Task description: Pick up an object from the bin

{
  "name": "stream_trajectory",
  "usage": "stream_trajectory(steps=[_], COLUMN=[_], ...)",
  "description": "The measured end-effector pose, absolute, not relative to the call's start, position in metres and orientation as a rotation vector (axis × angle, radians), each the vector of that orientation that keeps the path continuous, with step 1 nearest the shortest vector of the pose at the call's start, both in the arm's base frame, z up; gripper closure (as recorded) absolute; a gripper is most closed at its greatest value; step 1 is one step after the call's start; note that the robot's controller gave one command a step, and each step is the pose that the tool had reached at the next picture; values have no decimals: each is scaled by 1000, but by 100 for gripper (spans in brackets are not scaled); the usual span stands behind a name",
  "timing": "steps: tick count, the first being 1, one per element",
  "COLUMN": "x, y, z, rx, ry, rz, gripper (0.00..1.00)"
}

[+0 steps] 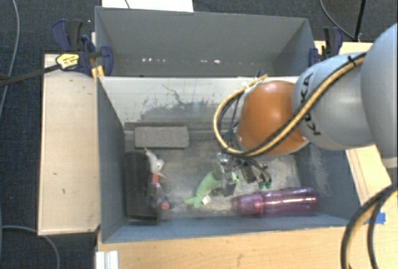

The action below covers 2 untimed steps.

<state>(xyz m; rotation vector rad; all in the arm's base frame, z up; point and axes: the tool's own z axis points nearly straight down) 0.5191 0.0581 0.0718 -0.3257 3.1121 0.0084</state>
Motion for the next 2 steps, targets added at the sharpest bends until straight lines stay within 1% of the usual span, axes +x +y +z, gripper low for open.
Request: stream_trajectory(steps=[1,2], x=[519,514], y=[58,59], z=[72,108], rx=[-322,-321], ry=[3113,3120], rz=[9,8], gripper=[100,100])
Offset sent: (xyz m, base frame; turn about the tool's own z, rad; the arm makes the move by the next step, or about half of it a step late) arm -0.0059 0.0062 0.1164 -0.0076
